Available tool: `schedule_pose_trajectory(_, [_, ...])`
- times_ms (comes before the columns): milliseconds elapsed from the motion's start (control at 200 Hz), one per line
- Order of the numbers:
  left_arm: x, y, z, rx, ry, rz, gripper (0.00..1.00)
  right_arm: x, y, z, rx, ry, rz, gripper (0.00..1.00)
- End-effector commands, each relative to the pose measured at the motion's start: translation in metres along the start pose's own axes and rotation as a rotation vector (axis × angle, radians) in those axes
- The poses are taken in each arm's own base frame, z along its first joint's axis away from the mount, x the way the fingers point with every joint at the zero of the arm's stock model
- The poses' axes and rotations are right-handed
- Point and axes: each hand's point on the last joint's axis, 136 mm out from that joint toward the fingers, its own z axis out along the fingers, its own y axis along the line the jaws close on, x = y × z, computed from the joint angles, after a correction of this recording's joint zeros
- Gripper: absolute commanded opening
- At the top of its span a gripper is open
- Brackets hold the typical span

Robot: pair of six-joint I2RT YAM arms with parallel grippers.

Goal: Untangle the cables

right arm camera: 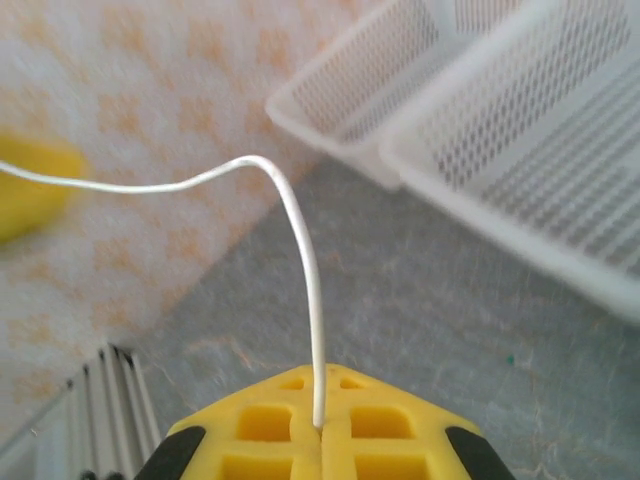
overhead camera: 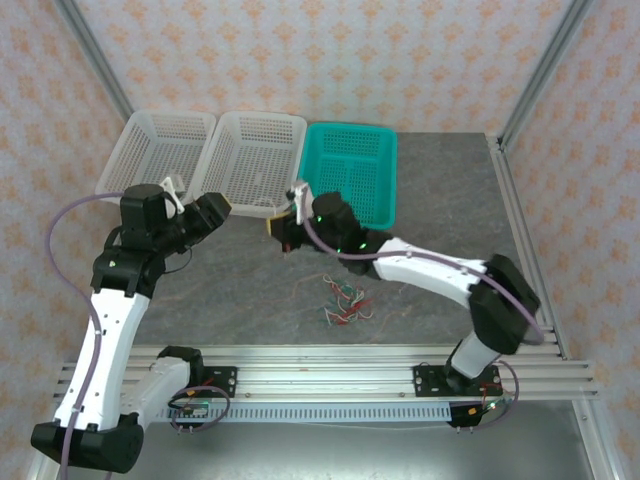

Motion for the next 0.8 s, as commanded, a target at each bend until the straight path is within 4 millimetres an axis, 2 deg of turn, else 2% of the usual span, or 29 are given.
schedule_pose_trajectory(0, [-0.004, 0.0, -0.016, -0.018, -0.054, 0.086, 0.74, -0.053, -0.009, -0.048, 0.123, -0.02, 0.035, 0.0])
schedule_pose_trajectory(90, [-0.009, -0.012, -0.03, 0.028, -0.098, 0.133, 0.83, -0.089, -0.014, -0.07, 0.178, -0.05, 0.019, 0.0])
schedule_pose_trajectory(225, [-0.008, -0.027, -0.046, 0.109, -0.137, 0.168, 0.86, -0.144, -0.031, -0.091, 0.296, -0.089, -0.013, 0.0])
schedule_pose_trajectory(335, [-0.001, -0.027, -0.049, 0.146, -0.136, 0.15, 0.86, -0.179, -0.061, -0.097, 0.429, -0.094, -0.035, 0.0])
schedule_pose_trajectory(460, [0.011, -0.024, -0.047, 0.179, -0.115, 0.115, 0.86, -0.206, -0.109, -0.093, 0.53, -0.121, 0.034, 0.0])
schedule_pose_trajectory(535, [0.018, -0.019, -0.049, 0.18, -0.109, 0.108, 0.86, -0.208, -0.143, -0.083, 0.564, -0.117, 0.092, 0.0])
schedule_pose_trajectory(626, [0.025, -0.012, -0.051, 0.168, -0.103, 0.112, 0.86, -0.196, -0.183, -0.064, 0.564, -0.076, 0.203, 0.0])
schedule_pose_trajectory(691, [0.029, -0.008, -0.052, 0.157, -0.096, 0.116, 0.86, -0.175, -0.209, -0.048, 0.57, -0.019, 0.287, 0.0])
schedule_pose_trajectory(796, [0.033, -0.003, -0.052, 0.14, -0.086, 0.121, 0.86, -0.123, -0.248, -0.024, 0.626, 0.113, 0.375, 0.0])
